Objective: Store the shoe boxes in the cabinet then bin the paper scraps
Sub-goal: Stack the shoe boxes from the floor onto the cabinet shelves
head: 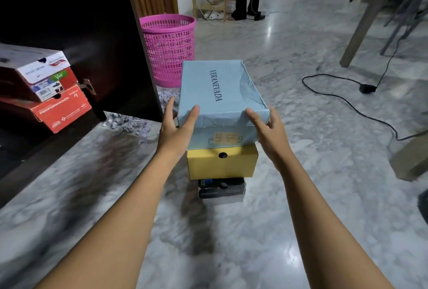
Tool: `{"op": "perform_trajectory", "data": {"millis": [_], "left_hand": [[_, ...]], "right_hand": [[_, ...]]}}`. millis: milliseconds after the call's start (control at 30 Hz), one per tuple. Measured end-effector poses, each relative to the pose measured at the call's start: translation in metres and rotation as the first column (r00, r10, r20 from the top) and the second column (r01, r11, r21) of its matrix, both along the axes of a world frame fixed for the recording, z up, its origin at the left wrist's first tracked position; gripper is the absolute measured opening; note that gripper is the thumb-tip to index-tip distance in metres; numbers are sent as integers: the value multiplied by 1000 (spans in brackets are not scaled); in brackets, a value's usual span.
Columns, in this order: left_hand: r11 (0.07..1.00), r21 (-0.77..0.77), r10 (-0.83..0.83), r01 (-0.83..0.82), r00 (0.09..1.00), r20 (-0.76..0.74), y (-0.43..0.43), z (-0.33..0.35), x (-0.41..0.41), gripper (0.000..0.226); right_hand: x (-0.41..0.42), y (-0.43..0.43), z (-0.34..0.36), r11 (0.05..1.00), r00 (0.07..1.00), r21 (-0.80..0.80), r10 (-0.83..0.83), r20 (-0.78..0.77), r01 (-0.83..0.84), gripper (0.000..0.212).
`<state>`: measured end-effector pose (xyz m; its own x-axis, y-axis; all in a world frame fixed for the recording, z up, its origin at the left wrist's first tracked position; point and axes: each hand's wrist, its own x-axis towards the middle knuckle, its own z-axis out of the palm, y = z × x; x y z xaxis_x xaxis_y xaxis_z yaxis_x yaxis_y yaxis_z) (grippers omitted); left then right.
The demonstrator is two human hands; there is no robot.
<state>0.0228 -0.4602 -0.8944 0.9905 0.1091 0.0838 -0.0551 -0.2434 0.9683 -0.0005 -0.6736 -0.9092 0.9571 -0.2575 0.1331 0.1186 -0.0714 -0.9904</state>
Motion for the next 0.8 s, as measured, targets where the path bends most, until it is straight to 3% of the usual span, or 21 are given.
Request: {"op": "perform_trajectory", "data": {"millis": [133,333,433,533,800], "left_hand": [[998,-8,-62,62,996,-60,-1,7,10,64],[997,4,-76,76,995,-71,3,16,4,63],[999,16,-50,51,998,-39,8,26,-6,56],[997,19,77,-78,997,16,13,42,-19,59],[940,113,318,-323,946,59,64,126,-45,69]], "right_hand": [[4,-6,0,999,999,-10,43,-24,-43,69],[5,-1,5,996,999,-87,37,-5,-37,85],[6,4,14,991,998,-116,64,27,-61,79],[9,14,33,986,991,-119,126,53,-119,66],[23,69,108,939,938,-80,339,75,-333,62]]}}
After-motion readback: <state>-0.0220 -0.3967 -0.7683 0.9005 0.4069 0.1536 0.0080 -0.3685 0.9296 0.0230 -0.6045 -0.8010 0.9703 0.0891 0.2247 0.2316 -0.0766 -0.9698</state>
